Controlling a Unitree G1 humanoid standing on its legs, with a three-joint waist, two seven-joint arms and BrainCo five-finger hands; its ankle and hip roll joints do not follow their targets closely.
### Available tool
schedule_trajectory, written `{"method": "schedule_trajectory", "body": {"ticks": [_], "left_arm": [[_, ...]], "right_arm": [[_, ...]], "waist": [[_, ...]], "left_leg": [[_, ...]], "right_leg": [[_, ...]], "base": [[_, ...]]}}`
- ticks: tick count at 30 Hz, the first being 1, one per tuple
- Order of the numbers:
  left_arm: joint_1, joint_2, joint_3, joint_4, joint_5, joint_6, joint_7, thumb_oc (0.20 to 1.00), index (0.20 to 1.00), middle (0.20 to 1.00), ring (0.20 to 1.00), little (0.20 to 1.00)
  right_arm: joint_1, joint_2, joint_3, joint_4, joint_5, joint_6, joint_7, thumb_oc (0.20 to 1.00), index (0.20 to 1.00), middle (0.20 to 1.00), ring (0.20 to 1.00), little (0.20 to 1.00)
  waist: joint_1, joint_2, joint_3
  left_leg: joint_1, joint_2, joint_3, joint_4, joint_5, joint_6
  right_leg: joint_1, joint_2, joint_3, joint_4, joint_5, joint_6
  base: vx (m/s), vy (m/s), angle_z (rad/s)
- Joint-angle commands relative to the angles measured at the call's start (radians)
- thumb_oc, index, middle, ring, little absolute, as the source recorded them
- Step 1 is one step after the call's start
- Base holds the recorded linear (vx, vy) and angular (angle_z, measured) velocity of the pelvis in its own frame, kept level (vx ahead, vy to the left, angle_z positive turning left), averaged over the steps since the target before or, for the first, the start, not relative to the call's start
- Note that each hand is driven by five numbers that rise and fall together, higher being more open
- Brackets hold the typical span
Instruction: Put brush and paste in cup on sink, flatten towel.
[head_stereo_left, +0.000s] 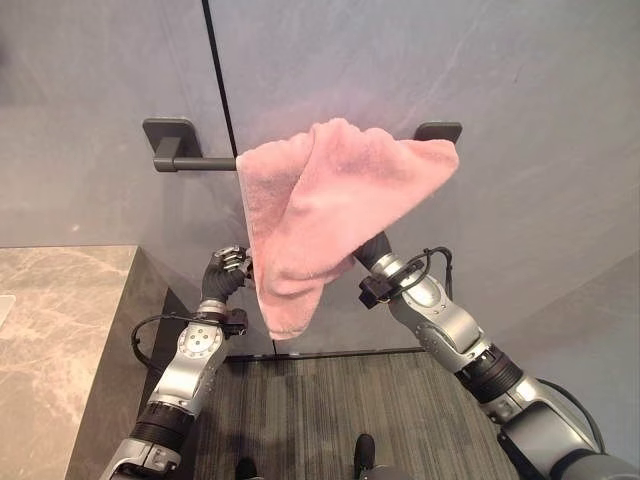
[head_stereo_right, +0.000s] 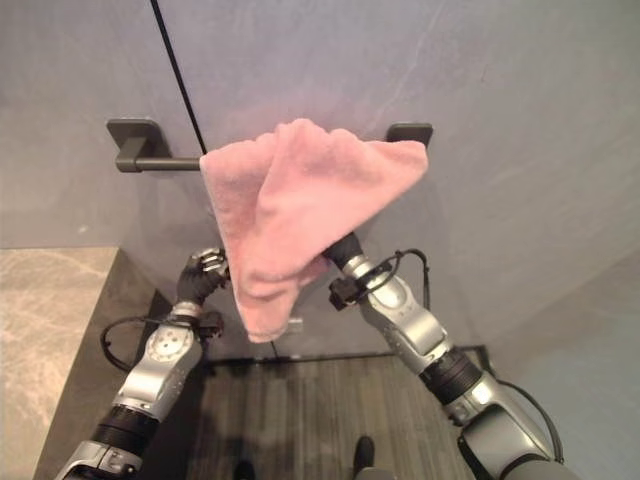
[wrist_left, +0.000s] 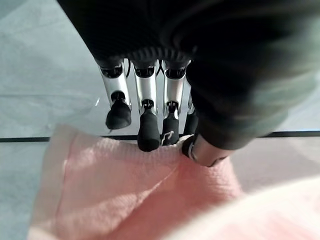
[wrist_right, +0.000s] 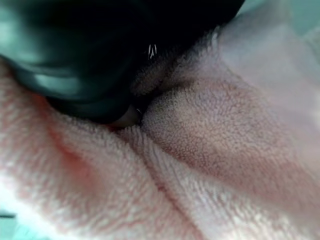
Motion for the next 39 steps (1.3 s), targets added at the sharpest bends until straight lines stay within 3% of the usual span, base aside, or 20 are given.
{"method": "schedule_trajectory", "body": {"ticks": [1,4,8,9,10,11,12,13,14,18,21,27,39], "left_arm": [[-0.066,0.058,0.004,-0.006,-0.036,-0.071,0.024,0.2,0.2,0.2,0.2,0.2],[-0.077,0.022,-0.018,0.081,-0.03,-0.052,0.048,0.206,0.206,0.206,0.206,0.206],[-0.094,0.007,-0.036,0.123,-0.011,-0.044,0.069,0.542,0.542,0.542,0.542,0.542],[-0.095,0.005,-0.037,0.127,-0.011,-0.043,0.07,0.542,0.542,0.542,0.542,0.542],[-0.096,0.003,-0.039,0.132,-0.004,-0.041,0.07,1.0,1.0,1.0,1.0,1.0],[-0.09,0.001,-0.04,0.125,0.0,-0.039,0.073,1.0,1.0,1.0,1.0,1.0],[-0.09,0.001,-0.04,0.125,0.0,-0.039,0.073,1.0,1.0,1.0,1.0,1.0],[-0.09,0.001,-0.04,0.125,0.0,-0.039,0.073,1.0,1.0,1.0,1.0,1.0],[-0.089,-0.003,-0.044,0.137,0.021,-0.03,0.085,1.0,1.0,1.0,1.0,1.0],[-0.078,-0.004,-0.046,0.141,0.035,-0.021,0.082,1.0,1.0,1.0,1.0,1.0],[-0.019,-0.009,-0.035,0.166,0.05,-0.006,0.045,1.0,1.0,1.0,1.0,1.0],[0.044,0.007,0.004,0.151,0.05,-0.002,0.0,1.0,1.0,1.0,1.0,1.0],[0.175,0.007,0.073,0.099,0.015,0.001,-0.081,1.0,1.0,1.0,1.0,1.0]], "right_arm": [[-0.065,0.059,0.001,-0.027,-0.005,-0.051,0.015,0.2,0.2,0.2,0.2,0.2],[-0.029,0.11,0.033,0.018,-0.02,-0.037,0.01,0.2,0.2,0.2,0.2,0.2],[-0.017,0.145,0.049,0.059,-0.031,-0.033,-0.005,0.2,0.2,0.2,0.2,0.2],[-0.014,0.152,0.052,0.064,-0.037,-0.031,-0.009,0.2,0.2,0.2,0.2,0.2],[-0.013,0.159,0.058,0.072,-0.047,-0.03,-0.012,0.2,0.2,0.2,0.2,0.2],[-0.007,0.167,0.062,0.08,-0.06,-0.026,-0.013,0.266,0.266,0.266,0.266,0.266],[-0.006,0.167,0.062,0.08,-0.06,-0.026,-0.013,0.266,0.266,0.266,0.266,0.266],[-0.006,0.167,0.062,0.08,-0.06,-0.026,-0.013,0.736,0.736,0.736,0.736,0.736],[0.006,0.174,0.065,0.099,-0.085,-0.02,-0.028,1.0,1.0,1.0,1.0,1.0],[0.031,0.173,0.051,0.122,-0.109,-0.012,-0.034,1.0,1.0,1.0,1.0,1.0],[0.095,0.116,0.021,0.268,-0.293,0.032,-0.026,1.0,1.0,1.0,1.0,1.0],[0.185,0.063,-0.04,0.337,-0.368,0.058,-0.005,1.0,1.0,1.0,1.0,1.0],[0.348,-0.004,-0.204,0.346,-0.342,0.061,0.014,1.0,1.0,1.0,1.0,1.0]], "waist": [[-0.001,-0.045,0.029],[-0.002,-0.046,0.033],[-0.003,-0.045,0.035],[-0.004,-0.044,0.035],[-0.004,-0.043,0.034],[-0.004,-0.042,0.033],[-0.004,-0.042,0.032],[-0.003,-0.042,0.032],[-0.005,-0.04,0.027],[-0.009,-0.037,0.019],[-0.01,-0.03,-0.003],[-0.014,-0.021,-0.016],[-0.024,-0.015,-0.041]], "left_leg": [[-0.011,-0.011,0.007,0.002,0.015,0.022],[-0.012,-0.011,0.008,0.002,0.015,0.024],[-0.011,-0.011,0.012,0.002,0.015,0.024],[-0.01,-0.012,0.015,0.002,0.013,0.024],[-0.008,-0.012,0.016,0.002,0.012,0.025],[-0.007,-0.013,0.017,0.002,0.01,0.025],[-0.007,-0.013,0.017,0.002,0.01,0.025],[-0.007,-0.013,0.017,0.002,0.01,0.025],[0.001,-0.014,0.02,0.002,0.006,0.026],[0.013,-0.014,0.022,0.002,0.001,0.026],[0.025,-0.014,0.017,0.002,-0.003,0.025],[0.025,-0.013,0.013,0.002,-0.002,0.023],[0.037,-0.014,0.013,0.002,-0.005,0.025]], "right_leg": [[0.069,-0.045,0.014,-0.001,-0.037,0.037],[0.067,-0.047,0.015,-0.001,-0.038,0.036],[0.064,-0.047,0.017,-0.001,-0.037,0.036],[0.064,-0.047,0.019,-0.001,-0.037,0.036],[0.064,-0.048,0.02,-0.001,-0.037,0.037],[0.065,-0.049,0.021,-0.001,-0.037,0.037],[0.065,-0.049,0.021,-0.001,-0.037,0.037],[0.065,-0.049,0.021,-0.001,-0.037,0.037],[0.07,-0.049,0.023,-0.001,-0.04,0.037],[0.081,-0.048,0.022,-0.001,-0.044,0.037],[0.099,-0.049,0.015,-0.001,-0.048,0.037],[0.103,-0.052,0.008,-0.001,-0.049,0.038],[0.117,-0.059,0.005,-0.001,-0.049,0.042]], "base": [[0.0,0.0,0.0],[0.0,0.0,0.0],[0.0,0.0,0.0],[0.0,0.0,0.0],[0.02,0.013,-0.04],[0.02,0.008,-0.06],[0.01,0.004,-0.07],[0.03,0.005,-0.04],[0.03,0.004,-0.02],[0.02,-0.002,0.0],[0.01,-0.007,0.0],[0.0,0.0,0.01],[0.0,0.001,0.01]]}}
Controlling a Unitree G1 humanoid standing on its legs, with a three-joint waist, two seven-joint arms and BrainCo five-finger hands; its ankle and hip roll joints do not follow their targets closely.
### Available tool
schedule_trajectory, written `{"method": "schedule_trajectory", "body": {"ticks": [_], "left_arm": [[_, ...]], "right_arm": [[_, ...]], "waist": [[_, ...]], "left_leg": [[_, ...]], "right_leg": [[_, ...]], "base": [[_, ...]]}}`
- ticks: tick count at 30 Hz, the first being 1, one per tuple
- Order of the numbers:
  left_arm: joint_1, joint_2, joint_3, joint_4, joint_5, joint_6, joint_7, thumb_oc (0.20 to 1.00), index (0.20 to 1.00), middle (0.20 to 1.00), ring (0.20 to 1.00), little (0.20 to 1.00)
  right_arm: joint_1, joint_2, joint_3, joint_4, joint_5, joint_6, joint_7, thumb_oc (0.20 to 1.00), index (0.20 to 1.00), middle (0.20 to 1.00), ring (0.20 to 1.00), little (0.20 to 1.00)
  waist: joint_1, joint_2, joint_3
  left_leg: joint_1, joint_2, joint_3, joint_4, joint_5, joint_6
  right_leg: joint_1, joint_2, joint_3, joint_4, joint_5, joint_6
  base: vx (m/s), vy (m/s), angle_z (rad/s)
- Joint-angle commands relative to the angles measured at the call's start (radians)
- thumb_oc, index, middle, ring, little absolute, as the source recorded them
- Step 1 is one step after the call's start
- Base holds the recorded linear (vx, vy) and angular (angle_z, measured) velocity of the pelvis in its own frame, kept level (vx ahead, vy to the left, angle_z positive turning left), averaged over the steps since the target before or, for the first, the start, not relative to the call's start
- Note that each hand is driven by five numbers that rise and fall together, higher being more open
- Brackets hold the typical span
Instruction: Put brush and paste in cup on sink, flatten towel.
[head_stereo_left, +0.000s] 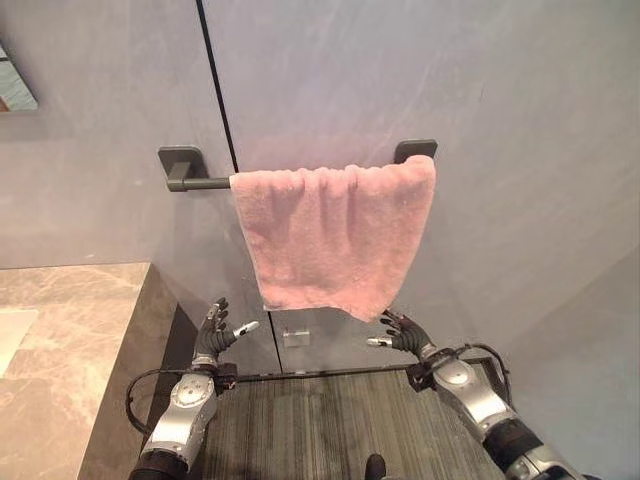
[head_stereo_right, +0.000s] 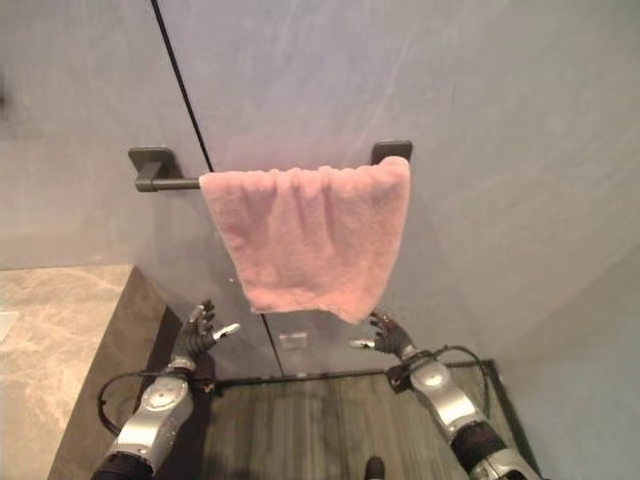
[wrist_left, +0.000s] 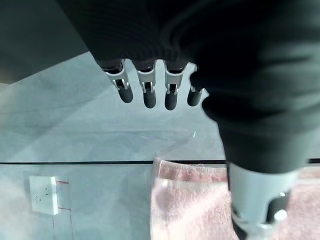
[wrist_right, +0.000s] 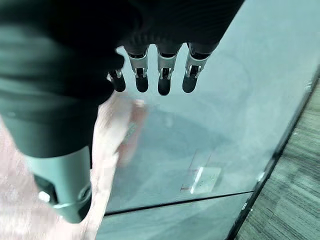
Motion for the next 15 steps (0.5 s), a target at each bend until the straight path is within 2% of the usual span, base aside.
{"method": "schedule_trajectory", "body": {"ticks": [1,8,15], "left_arm": [[-0.045,0.048,0.025,-0.042,0.002,-0.032,-0.023,1.0,1.0,1.0,1.0,1.0],[-0.006,0.042,0.048,-0.123,-0.029,-0.04,-0.042,1.0,1.0,1.0,1.0,1.0],[0.064,0.098,0.106,-0.312,-0.004,-0.039,-0.088,1.0,1.0,1.0,1.0,1.0]], "right_arm": [[-0.048,0.017,-0.044,-0.024,0.031,-0.039,-0.01,1.0,1.0,1.0,1.0,1.0],[0.001,0.026,-0.135,-0.07,0.08,-0.07,-0.041,1.0,1.0,1.0,1.0,1.0],[0.081,-0.011,-0.211,-0.244,0.168,-0.105,0.008,1.0,1.0,1.0,1.0,1.0]], "waist": [[-0.016,-0.05,0.012],[-0.024,-0.036,0.004],[-0.028,-0.027,0.003]], "left_leg": [[-0.006,-0.015,0.009,0.003,0.001,0.016],[0.003,-0.016,0.009,0.003,-0.003,0.019],[0.008,-0.017,0.012,0.003,-0.003,0.02]], "right_leg": [[0.076,-0.055,-0.003,0.0,-0.048,0.042],[0.084,-0.06,-0.003,0.0,-0.05,0.042],[0.085,-0.062,-0.001,0.0,-0.048,0.043]], "base": [[0.0,0.0,0.0],[0.0,0.0,0.0],[0.0,0.0,0.0]]}}
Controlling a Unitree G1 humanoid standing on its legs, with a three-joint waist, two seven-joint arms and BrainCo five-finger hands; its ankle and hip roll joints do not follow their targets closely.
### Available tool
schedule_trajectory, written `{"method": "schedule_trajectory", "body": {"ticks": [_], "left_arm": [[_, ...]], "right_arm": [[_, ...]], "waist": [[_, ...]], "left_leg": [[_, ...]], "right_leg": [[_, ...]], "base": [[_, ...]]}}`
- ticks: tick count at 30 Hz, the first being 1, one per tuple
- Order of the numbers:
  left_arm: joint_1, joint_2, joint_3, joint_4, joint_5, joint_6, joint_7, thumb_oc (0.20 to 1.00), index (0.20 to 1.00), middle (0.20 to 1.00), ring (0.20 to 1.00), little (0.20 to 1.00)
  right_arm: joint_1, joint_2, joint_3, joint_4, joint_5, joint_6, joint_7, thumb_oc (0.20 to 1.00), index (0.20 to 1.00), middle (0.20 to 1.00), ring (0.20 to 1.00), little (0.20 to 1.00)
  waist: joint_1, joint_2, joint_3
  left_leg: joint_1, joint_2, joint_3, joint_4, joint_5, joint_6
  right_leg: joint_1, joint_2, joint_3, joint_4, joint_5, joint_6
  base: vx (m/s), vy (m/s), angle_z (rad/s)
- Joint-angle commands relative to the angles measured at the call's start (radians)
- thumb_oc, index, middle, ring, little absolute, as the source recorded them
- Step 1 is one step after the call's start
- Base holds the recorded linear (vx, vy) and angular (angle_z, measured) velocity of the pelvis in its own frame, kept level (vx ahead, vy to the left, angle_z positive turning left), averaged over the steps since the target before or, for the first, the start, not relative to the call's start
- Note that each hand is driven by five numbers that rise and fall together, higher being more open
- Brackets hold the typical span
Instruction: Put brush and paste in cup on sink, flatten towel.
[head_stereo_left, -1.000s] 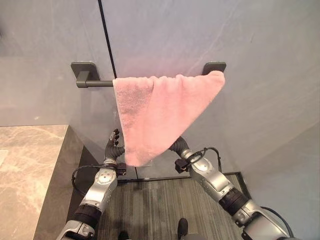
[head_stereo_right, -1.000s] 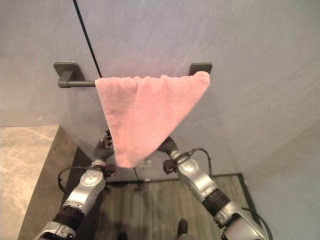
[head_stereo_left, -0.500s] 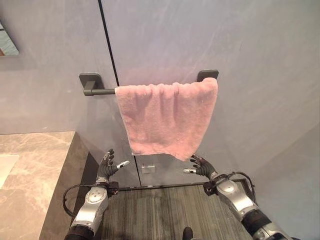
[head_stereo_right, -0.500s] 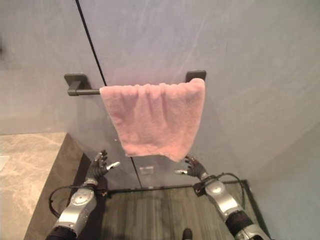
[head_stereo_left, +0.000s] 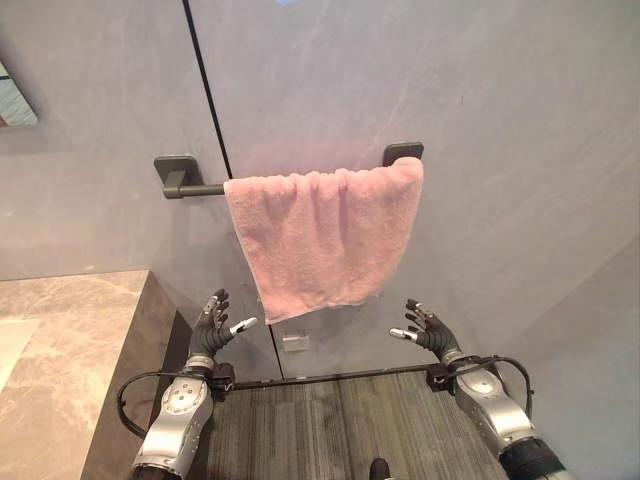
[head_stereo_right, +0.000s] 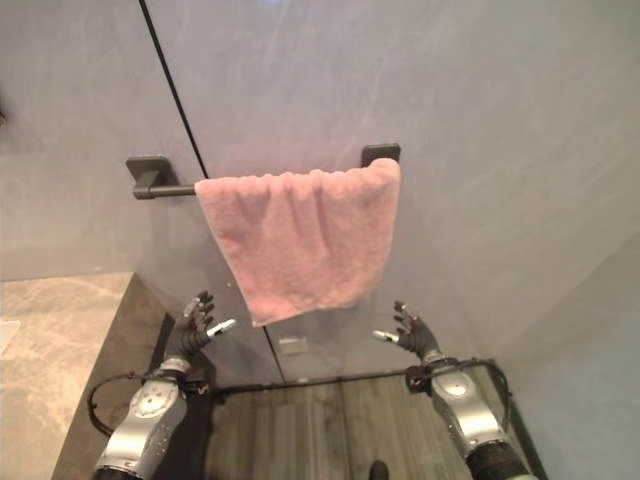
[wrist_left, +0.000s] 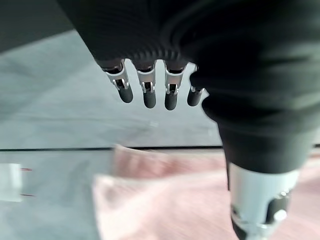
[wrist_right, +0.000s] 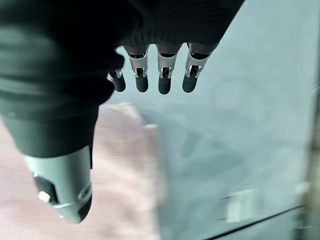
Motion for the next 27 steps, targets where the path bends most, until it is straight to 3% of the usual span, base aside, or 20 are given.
{"method": "schedule_trajectory", "body": {"ticks": [1,3,4,5,9,13,19,23,27], "left_arm": [[-0.022,0.108,0.05,-0.061,0.014,-0.044,-0.038,1.0,1.0,1.0,1.0,1.0],[0.027,0.169,0.099,-0.151,0.039,-0.052,-0.073,1.0,1.0,1.0,1.0,1.0],[0.098,0.277,0.184,-0.278,-0.004,-0.081,-0.148,1.0,1.0,1.0,1.0,1.0],[0.124,0.323,0.221,-0.326,-0.026,-0.099,-0.176,1.0,1.0,1.0,1.0,1.0],[0.2,0.416,0.3,-0.408,-0.111,-0.148,-0.223,1.0,1.0,1.0,1.0,1.0],[0.254,0.497,0.418,-0.483,-0.145,-0.226,-0.217,1.0,1.0,1.0,1.0,1.0],[0.249,0.647,0.506,-0.506,-0.183,-0.268,-0.241,1.0,1.0,1.0,1.0,1.0],[0.199,0.659,0.484,-0.512,-0.263,-0.283,-0.249,1.0,1.0,1.0,1.0,1.0],[0.108,0.576,0.42,-0.517,-0.321,-0.29,-0.225,1.0,1.0,1.0,1.0,1.0]], "right_arm": [[-0.049,-0.02,-0.031,-0.049,0.051,-0.083,0.039,1.0,1.0,1.0,1.0,1.0],[-0.01,-0.06,-0.065,-0.129,0.071,-0.09,0.074,1.0,1.0,1.0,1.0,1.0],[0.047,-0.133,-0.113,-0.235,0.149,-0.108,0.16,1.0,1.0,1.0,1.0,1.0],[0.071,-0.173,-0.132,-0.276,0.176,-0.117,0.197,1.0,1.0,1.0,1.0,1.0],[0.131,-0.245,-0.176,-0.338,0.261,-0.152,0.263,1.0,1.0,1.0,1.0,1.0],[0.179,-0.309,-0.264,-0.425,0.311,-0.21,0.279,1.0,1.0,1.0,1.0,1.0],[0.169,-0.464,-0.382,-0.535,0.222,-0.272,0.257,1.0,1.0,1.0,1.0,1.0],[0.134,-0.445,-0.383,-0.543,0.306,-0.296,0.245,1.0,1.0,1.0,1.0,1.0],[0.051,-0.327,-0.331,-0.541,0.402,-0.32,0.217,1.0,1.0,1.0,1.0,1.0]], "waist": [[-0.012,-0.05,0.014],[-0.011,-0.049,0.016],[-0.008,-0.048,0.018],[-0.007,-0.049,0.017],[-0.005,-0.052,0.012],[-0.002,-0.057,0.007],[-0.005,-0.055,0.004],[-0.01,-0.052,0.004],[-0.01,-0.051,0.006]], "left_leg": [[0.001,-0.015,0.011,0.004,-0.002,0.019],[0.001,-0.016,0.011,0.004,-0.003,0.018],[-0.002,-0.017,0.011,0.004,0.0,0.015],[-0.003,-0.017,0.011,0.004,0.001,0.013],[-0.005,-0.017,0.008,0.004,0.004,0.008],[-0.009,-0.019,0.004,0.004,0.005,0.004],[-0.012,-0.022,0.003,0.004,0.007,0.0],[-0.01,-0.023,0.003,0.004,0.007,0.0],[-0.007,-0.024,0.003,0.004,0.002,0.004]], "right_leg": [[0.081,-0.061,-0.006,0.007,-0.046,0.043],[0.08,-0.062,-0.005,0.007,-0.045,0.044],[0.076,-0.063,-0.006,0.007,-0.041,0.048],[0.076,-0.064,-0.008,0.007,-0.041,0.05],[0.076,-0.066,-0.013,0.007,-0.039,0.056],[0.074,-0.07,-0.015,0.007,-0.037,0.064],[0.075,-0.073,-0.019,0.007,-0.032,0.071],[0.077,-0.074,-0.019,0.007,-0.03,0.073],[0.076,-0.078,-0.016,0.007,-0.031,0.071]], "base": [[0.0,0.0,0.0],[0.0,0.0,0.0],[0.0,0.0,0.0],[0.0,0.0,0.0],[0.0,0.002,0.01],[0.0,0.001,0.01],[-0.01,0.008,0.05],[0.0,0.002,0.02],[0.0,0.0,0.0]]}}
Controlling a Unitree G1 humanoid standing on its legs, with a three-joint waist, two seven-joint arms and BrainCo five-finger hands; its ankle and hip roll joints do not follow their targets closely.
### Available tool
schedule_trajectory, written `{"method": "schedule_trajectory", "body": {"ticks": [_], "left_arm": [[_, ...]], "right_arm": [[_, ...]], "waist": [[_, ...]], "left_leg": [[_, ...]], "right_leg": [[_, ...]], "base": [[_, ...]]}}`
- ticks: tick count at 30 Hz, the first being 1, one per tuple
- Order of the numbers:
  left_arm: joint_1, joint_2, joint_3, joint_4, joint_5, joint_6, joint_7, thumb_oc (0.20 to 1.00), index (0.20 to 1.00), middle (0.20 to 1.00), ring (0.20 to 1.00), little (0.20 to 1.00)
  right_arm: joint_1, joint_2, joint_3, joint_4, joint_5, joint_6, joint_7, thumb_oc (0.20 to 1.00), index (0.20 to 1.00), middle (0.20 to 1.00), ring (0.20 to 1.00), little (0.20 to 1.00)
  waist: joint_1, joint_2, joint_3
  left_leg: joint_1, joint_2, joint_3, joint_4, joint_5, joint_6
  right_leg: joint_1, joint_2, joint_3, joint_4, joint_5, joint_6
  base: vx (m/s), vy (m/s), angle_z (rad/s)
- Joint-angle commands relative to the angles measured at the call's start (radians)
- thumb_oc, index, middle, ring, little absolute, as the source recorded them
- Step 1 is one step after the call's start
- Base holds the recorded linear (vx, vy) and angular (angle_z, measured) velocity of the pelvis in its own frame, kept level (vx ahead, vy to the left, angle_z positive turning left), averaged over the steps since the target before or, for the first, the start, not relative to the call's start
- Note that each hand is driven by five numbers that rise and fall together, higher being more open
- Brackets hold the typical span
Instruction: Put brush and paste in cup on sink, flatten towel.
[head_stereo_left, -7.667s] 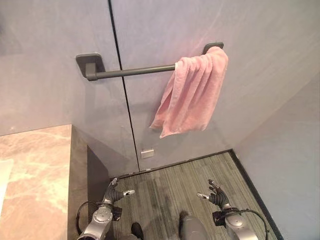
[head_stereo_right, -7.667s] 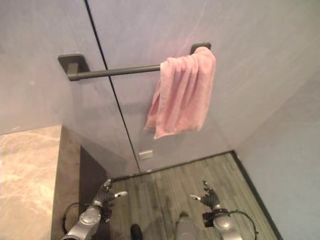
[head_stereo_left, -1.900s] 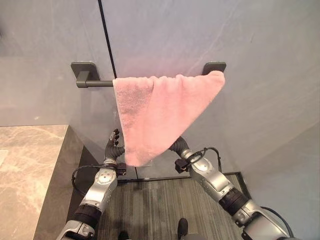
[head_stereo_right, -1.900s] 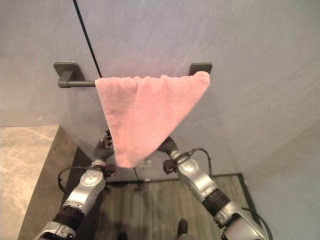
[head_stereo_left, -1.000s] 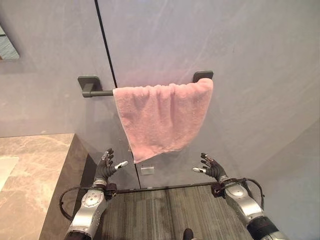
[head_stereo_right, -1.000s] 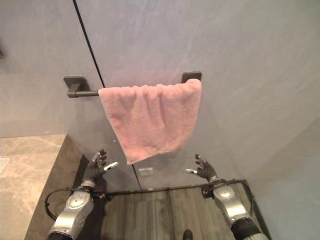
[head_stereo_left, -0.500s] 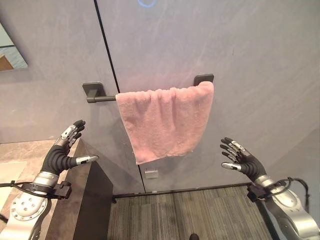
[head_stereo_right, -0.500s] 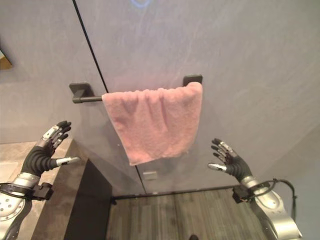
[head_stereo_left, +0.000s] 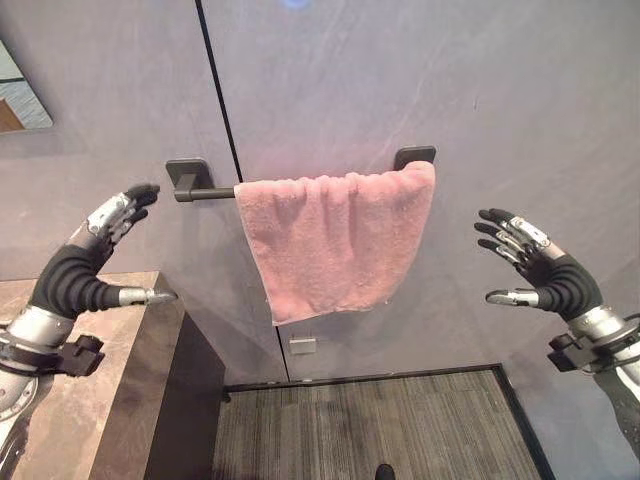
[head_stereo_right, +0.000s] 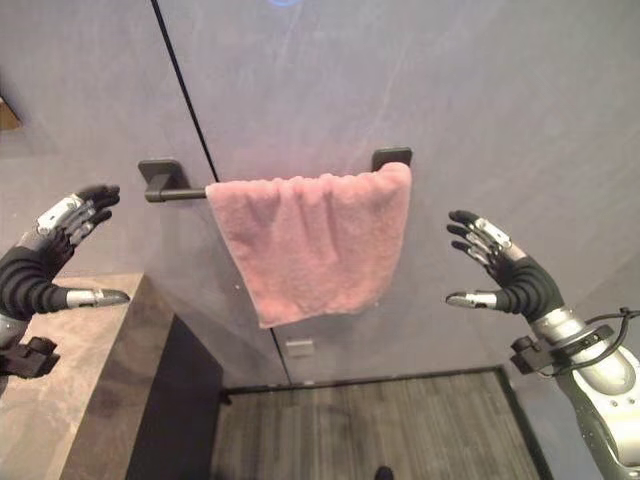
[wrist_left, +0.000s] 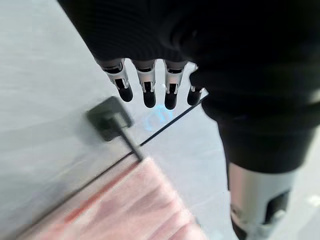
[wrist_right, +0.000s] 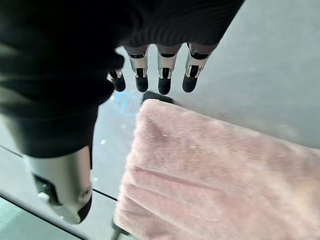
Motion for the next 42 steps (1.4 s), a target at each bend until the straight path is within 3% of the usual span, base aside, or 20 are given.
{"method": "schedule_trajectory", "body": {"ticks": [1,3,6,7,8,10,12,19,26,42], "left_arm": [[-0.151,-0.073,-0.063,-0.019,-0.068,-0.069,0.064,1.0,1.0,1.0,1.0,1.0],[-0.175,-0.097,-0.082,-0.016,-0.058,-0.068,0.078,1.0,1.0,1.0,1.0,1.0],[-0.278,-0.221,-0.191,-0.012,-0.093,-0.061,0.114,1.0,1.0,1.0,1.0,1.0],[-0.336,-0.297,-0.26,0.0,-0.098,-0.056,0.14,1.0,1.0,1.0,1.0,1.0],[-0.339,-0.298,-0.261,0.001,-0.097,-0.056,0.141,1.0,1.0,1.0,1.0,1.0],[-0.418,-0.416,-0.377,0.02,-0.121,-0.049,0.158,1.0,1.0,1.0,1.0,1.0],[-0.458,-0.455,-0.436,0.033,-0.117,-0.045,0.152,1.0,1.0,1.0,1.0,1.0],[-0.578,-0.53,-0.558,0.138,-0.042,-0.053,0.184,1.0,1.0,1.0,1.0,1.0],[-0.627,-0.553,-0.598,0.217,0.01,-0.061,0.237,1.0,1.0,1.0,1.0,1.0],[-0.635,-0.538,-0.557,0.249,0.086,-0.082,0.303,1.0,1.0,1.0,1.0,1.0]], "right_arm": [[-0.199,0.15,0.102,-0.009,0.15,-0.103,-0.077,1.0,1.0,1.0,1.0,1.0],[-0.222,0.17,0.115,-0.007,0.145,-0.102,-0.089,1.0,1.0,1.0,1.0,1.0],[-0.333,0.248,0.207,-0.002,0.14,-0.104,-0.135,1.0,1.0,1.0,1.0,1.0],[-0.391,0.288,0.257,0.012,0.129,-0.101,-0.161,1.0,1.0,1.0,1.0,1.0],[-0.394,0.287,0.257,0.014,0.128,-0.101,-0.163,1.0,1.0,1.0,1.0,1.0],[-0.478,0.369,0.326,0.038,0.139,-0.112,-0.198,1.0,1.0,1.0,1.0,1.0],[-0.518,0.423,0.361,0.047,0.159,-0.116,-0.199,1.0,1.0,1.0,1.0,1.0],[-0.647,0.515,0.449,0.11,0.156,-0.136,-0.238,1.0,1.0,1.0,1.0,1.0],[-0.706,0.551,0.475,0.188,0.107,-0.146,-0.303,1.0,1.0,1.0,1.0,1.0],[-0.773,0.596,0.529,0.292,0.053,-0.121,-0.333,1.0,1.0,1.0,1.0,1.0]], "waist": [[-0.012,-0.051,0.008],[-0.011,-0.05,0.011],[-0.01,-0.05,0.013],[-0.012,-0.051,0.015],[-0.011,-0.05,0.018],[-0.013,-0.051,0.025],[-0.016,-0.051,0.029],[-0.016,-0.052,0.038],[-0.014,-0.052,0.041],[0.025,-0.081,0.044]], "left_leg": [[0.001,-0.006,0.024,0.003,0.006,0.008],[0.003,-0.006,0.025,0.003,0.004,0.009],[0.009,-0.009,0.03,0.003,-0.002,0.016],[0.011,-0.01,0.032,0.003,-0.004,0.02],[0.012,-0.01,0.033,0.003,-0.004,0.02],[0.014,-0.013,0.037,0.003,-0.008,0.026],[0.015,-0.014,0.04,0.003,-0.01,0.03],[0.017,-0.018,0.051,0.003,-0.014,0.037],[0.009,-0.023,0.05,0.003,-0.012,0.042],[-0.016,-0.045,0.026,0.003,-0.023,0.057]], "right_leg": [[0.06,-0.058,0.011,-0.001,-0.018,0.051],[0.061,-0.058,0.014,-0.001,-0.02,0.05],[0.061,-0.06,0.02,-0.001,-0.022,0.046],[0.061,-0.061,0.024,-0.001,-0.024,0.043],[0.062,-0.061,0.024,-0.001,-0.024,0.043],[0.058,-0.06,0.032,-0.001,-0.025,0.038],[0.056,-0.06,0.038,-0.001,-0.027,0.036],[0.043,-0.059,0.059,-0.001,-0.029,0.035],[0.037,-0.057,0.063,-0.001,-0.031,0.033],[0.032,-0.066,0.049,-0.001,-0.017,0.045]], "base": [[0.0,0.0,0.0],[0.0,0.0,0.0],[0.0,0.0,0.0],[0.0,0.0,0.0],[0.0,0.006,-0.03],[0.01,0.001,-0.09],[0.02,0.002,-0.14],[0.02,0.0,-0.03],[0.04,0.005,-0.07],[0.01,0.004,-0.01]]}}
